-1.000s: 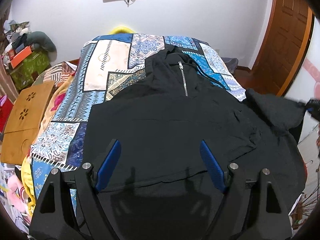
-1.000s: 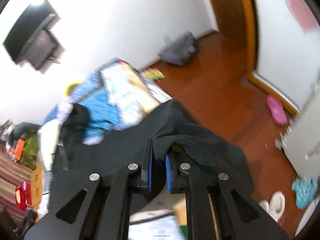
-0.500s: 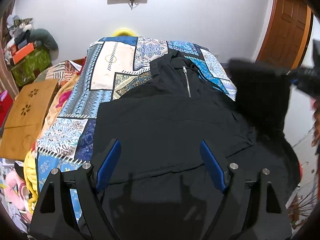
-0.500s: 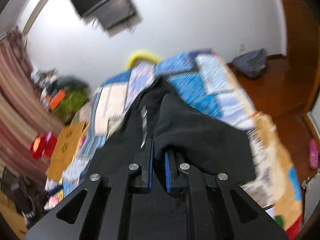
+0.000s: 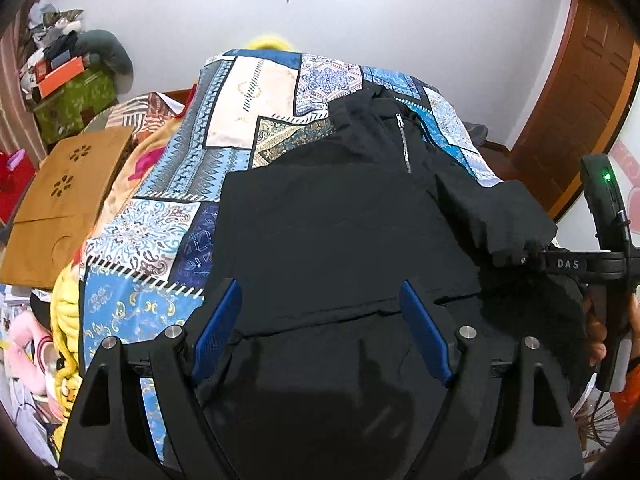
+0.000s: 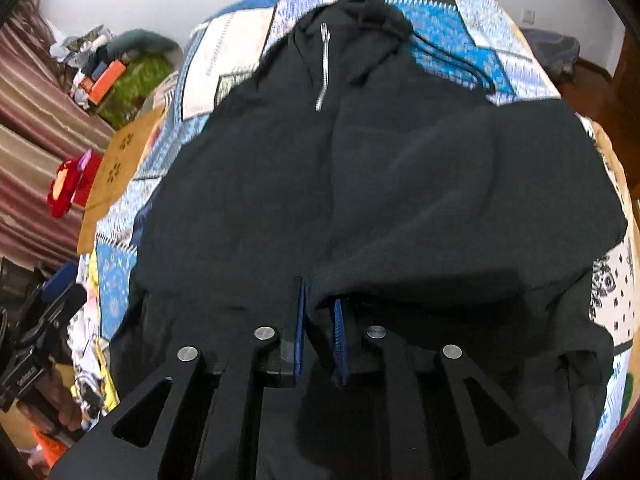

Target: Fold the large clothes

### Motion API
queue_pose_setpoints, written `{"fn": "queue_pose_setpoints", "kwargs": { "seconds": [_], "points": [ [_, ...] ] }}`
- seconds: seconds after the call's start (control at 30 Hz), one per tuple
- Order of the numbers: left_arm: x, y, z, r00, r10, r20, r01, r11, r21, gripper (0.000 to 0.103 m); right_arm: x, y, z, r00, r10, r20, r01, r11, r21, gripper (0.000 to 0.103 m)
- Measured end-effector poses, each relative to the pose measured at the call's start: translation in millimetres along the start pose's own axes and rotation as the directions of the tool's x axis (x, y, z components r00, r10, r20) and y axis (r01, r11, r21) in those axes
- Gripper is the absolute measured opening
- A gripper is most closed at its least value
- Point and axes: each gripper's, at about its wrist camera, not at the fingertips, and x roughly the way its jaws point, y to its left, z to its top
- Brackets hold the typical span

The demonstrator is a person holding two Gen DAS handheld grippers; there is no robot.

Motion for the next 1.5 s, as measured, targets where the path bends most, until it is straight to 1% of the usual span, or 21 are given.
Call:
{"fn": "queue_pose_setpoints", "kwargs": {
  "seconds": [0.03,0.1,0.13,0.23,0.3,0.4,0.47,0.57,0.67,0.77,0.9,0.97,1.1,1.13,1.17,1.2,1.23,1.27,1.3,1.4,1.5],
  "points": [
    [0.5,-1.1,-0.2,1.000,0.000,-0.001,0.000,1.000,0.001,0.080,-2.4,-1.1,-1.5,1.000,0.009,-0.008,-0.009,1.000,0.000,0.021],
    [1.7,-5.2,-0.3,1.000,-0.001,-0.003,0.001,1.000,0.008,0.080,-11.0,-0.2,-4.3,0.999,0.029,-0.020,-0.029,1.000,-0.005,0.033],
    [2.1,-7.4,-0.2,1.000,-0.003,-0.003,0.003,1.000,0.013,0.080,-16.0,0.3,-4.9,0.999,0.036,-0.019,-0.037,0.999,-0.009,0.035],
    [3.7,-14.0,1.1,1.000,-0.008,-0.002,0.008,1.000,0.027,0.080,-37.7,3.8,-7.3,0.999,0.043,0.014,-0.042,0.998,-0.038,0.043],
    [6.0,-20.0,2.0,1.000,-0.013,-0.005,0.013,0.999,0.037,0.080,-56.3,0.2,-7.1,0.997,0.047,0.062,-0.044,0.998,-0.043,0.048],
    [8.6,-27.6,3.2,1.000,-0.021,-0.008,0.021,0.999,0.049,0.080,-79.5,-15.0,-4.4,0.989,0.046,0.138,-0.046,0.999,-0.005,0.050],
    [9.8,-32.3,3.4,1.000,-0.025,-0.010,0.026,0.998,0.055,0.080,-93.9,-34.8,1.3,0.981,0.030,0.192,-0.041,0.998,0.050,0.050],
    [11.0,-39.7,4.2,0.999,-0.035,-0.012,0.035,0.997,0.066,0.080,-101.1,-66.5,7.8,0.974,-0.011,0.225,-0.024,0.988,0.151,0.050],
    [13.0,-45.2,5.1,0.999,-0.038,-0.014,0.039,0.996,0.076,0.080,-95.6,-103.8,9.9,0.974,-0.042,0.221,-0.020,0.963,0.268,0.050],
    [15.6,-48.6,5.1,0.999,-0.038,-0.019,0.039,0.996,0.083,0.080,-84.1,-134.2,4.8,0.979,-0.072,0.193,-0.001,0.935,0.356,0.050],
    [21.8,-48.2,3.5,0.999,-0.034,-0.034,0.036,0.996,0.076,0.080,-59.6,-165.7,-2.3,0.989,-0.048,0.141,-0.021,0.892,0.452,0.050],
    [25.7,-47.3,2.4,0.999,-0.032,-0.044,0.035,0.997,0.069,0.080,-49.7,-174.0,-3.1,0.991,-0.029,0.130,-0.037,0.876,0.480,0.050],
    [33.1,-45.2,0.3,0.998,-0.027,-0.060,0.031,0.998,0.056,0.080,-42.9,-179.7,2.7,0.989,0.006,0.147,-0.080,0.863,0.499,0.050],
    [33.9,-45.1,-0.4,0.998,-0.027,-0.063,0.030,0.998,0.054,0.080,-42.2,-178.2,6.3,0.988,0.001,0.152,-0.078,0.864,0.497,0.049],
    [34.7,-44.6,-0.8,0.998,-0.027,-0.065,0.030,0.998,0.052,0.080,-42.9,-177.4,8.9,0.988,-0.009,0.156,-0.070,0.867,0.493,0.041],
    [35.5,-44.0,-1.4,0.997,-0.027,-0.067,0.030,0.998,0.049,0.080,-44.5,-176.2,11.3,0.987,-0.033,0.155,-0.047,0.874,0.484,0.024],
    [35.8,-43.7,-1.7,0.997,-0.027,-0.067,0.030,0.998,0.047,0.080,-44.7,-173.4,14.4,0.987,-0.055,0.151,-0.023,0.881,0.472,0.018],
    [35.6,-43.5,-2.2,0.997,-0.027,-0.066,0.030,0.998,0.046,0.080,-45.0,-170.0,17.7,0.987,-0.060,0.150,-0.015,0.890,0.456,0.014],
    [34.8,-42.5,-2.5,0.998,-0.028,-0.063,0.030,0.999,0.044,0.080,-47.0,-170.6,17.9,0.986,-0.061,0.158,-0.017,0.894,0.448,0.011],
    [32.1,-39.4,-2.2,0.998,-0.024,-0.053,0.027,0.999,0.041,0.080,-60.8,-153.1,21.5,0.976,-0.074,0.203,-0.010,0.923,0.384,0.009],
    [27.4,-33.6,-1.9,0.999,-0.025,-0.043,0.026,0.999,0.032,0.080,-77.6,-119.7,28.2,0.967,-0.073,0.245,-0.003,0.955,0.297,0.008]
  ]
}}
